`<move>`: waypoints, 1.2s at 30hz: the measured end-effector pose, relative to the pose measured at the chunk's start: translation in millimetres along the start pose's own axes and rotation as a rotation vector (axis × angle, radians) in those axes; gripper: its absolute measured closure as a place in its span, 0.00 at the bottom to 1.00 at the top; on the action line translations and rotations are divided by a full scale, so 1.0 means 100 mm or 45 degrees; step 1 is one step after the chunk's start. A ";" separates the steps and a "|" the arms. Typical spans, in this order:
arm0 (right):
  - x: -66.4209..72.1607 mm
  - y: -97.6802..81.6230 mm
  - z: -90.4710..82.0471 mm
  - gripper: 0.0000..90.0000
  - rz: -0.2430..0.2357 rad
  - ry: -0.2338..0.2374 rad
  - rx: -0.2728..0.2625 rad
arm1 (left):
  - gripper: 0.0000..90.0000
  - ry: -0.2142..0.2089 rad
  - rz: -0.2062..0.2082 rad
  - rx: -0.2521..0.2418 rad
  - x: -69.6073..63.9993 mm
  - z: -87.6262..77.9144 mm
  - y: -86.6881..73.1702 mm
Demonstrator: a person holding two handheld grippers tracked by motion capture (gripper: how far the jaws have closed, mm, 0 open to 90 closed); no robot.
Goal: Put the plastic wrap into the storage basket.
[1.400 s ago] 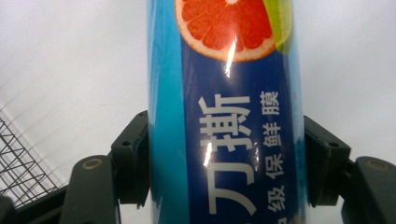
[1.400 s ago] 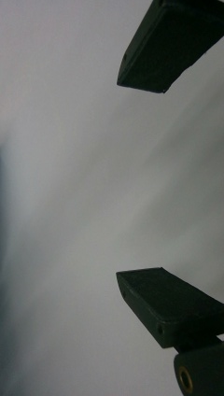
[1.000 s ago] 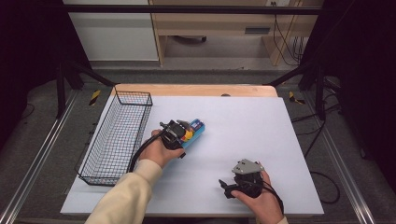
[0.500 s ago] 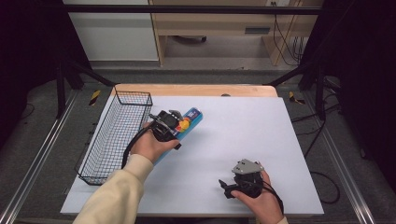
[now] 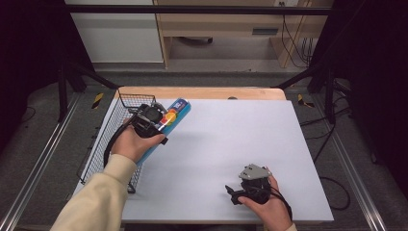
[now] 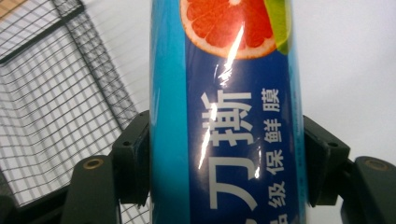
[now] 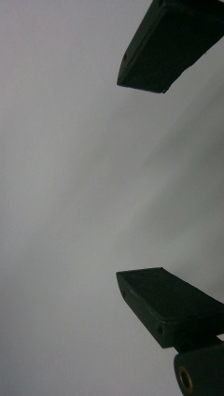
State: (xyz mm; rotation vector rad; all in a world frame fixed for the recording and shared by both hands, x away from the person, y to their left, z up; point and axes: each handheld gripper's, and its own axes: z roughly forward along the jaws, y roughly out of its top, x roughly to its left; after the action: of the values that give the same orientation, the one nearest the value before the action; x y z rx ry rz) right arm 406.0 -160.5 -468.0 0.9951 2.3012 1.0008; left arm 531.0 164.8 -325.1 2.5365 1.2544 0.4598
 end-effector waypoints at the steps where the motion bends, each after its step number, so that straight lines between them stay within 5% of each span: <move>1: 0.00 0.00 -0.01 0.08 0.011 0.008 0.003 | 0.35 0.003 -0.013 -0.007 0.02 -0.01 -0.02; 12: 0.02 0.00 0.01 0.08 0.006 -0.007 0.008 | 0.35 0.054 -0.060 -0.019 0.22 -0.15 -0.20; 36: 0.01 0.00 -0.01 0.08 0.012 -0.003 -0.008 | 0.35 0.213 -0.102 0.003 0.33 -0.14 -0.28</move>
State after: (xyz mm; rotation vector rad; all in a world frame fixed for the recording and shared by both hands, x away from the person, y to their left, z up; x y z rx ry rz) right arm 405.2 -160.3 -467.5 1.0048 2.2919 1.0096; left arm 524.3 208.9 -317.8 2.4818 1.4092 0.6645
